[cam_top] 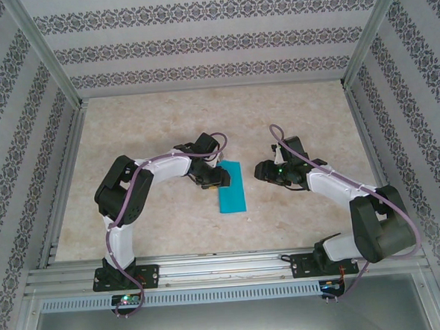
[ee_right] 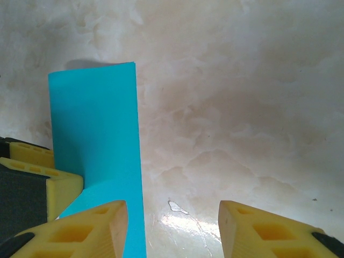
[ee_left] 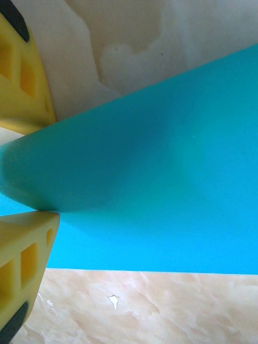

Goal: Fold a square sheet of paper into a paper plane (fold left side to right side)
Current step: First fold in half a square sheet of paper at the center of the table, then hold the square sheet of paper at the center of the table.

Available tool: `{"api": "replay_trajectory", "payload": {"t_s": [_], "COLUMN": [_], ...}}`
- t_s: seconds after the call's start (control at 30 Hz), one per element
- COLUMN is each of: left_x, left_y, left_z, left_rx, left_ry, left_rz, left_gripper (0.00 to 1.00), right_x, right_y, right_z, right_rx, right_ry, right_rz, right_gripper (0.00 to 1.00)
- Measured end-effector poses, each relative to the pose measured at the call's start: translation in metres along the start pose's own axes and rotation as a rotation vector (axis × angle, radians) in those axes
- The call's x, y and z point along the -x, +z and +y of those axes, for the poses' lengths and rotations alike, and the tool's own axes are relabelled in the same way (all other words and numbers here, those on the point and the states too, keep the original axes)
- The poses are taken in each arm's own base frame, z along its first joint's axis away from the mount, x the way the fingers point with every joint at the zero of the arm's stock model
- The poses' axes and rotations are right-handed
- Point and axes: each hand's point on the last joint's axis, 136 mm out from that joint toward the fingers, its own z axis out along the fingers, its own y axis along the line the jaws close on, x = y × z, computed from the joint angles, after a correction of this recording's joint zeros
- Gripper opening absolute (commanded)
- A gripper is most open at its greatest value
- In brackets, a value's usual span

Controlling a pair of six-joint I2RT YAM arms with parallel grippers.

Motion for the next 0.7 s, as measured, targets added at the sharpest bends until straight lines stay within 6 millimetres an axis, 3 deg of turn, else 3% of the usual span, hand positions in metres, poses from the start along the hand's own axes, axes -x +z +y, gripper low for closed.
{"api": "replay_trajectory", "payload": {"t_s": [0.33, 0.5, 0.7], "left_x": [0.000, 0.000, 0.000], "left_y": [0.000, 0.000, 0.000], "left_z": [0.000, 0.000, 0.000], "left_rx": [0.003, 0.003, 0.003], "left_ry": [-0.002, -0.002, -0.002], "left_rz": [0.003, 0.004, 0.004], "left_gripper": [0.45, 0.45, 0.45], "right_x": [-0.002, -0.007, -0.024], "right_y": [0.001, 0.006, 0.026], "right_z": [0.001, 0.008, 0.018], "right_rx": [0.009, 0.057, 0.134], "right_ry": [0.002, 0.021, 0.066], "right_rz": [0.010, 0.048, 0.149], "right_gripper": [0.47, 0.33, 0.13]}}
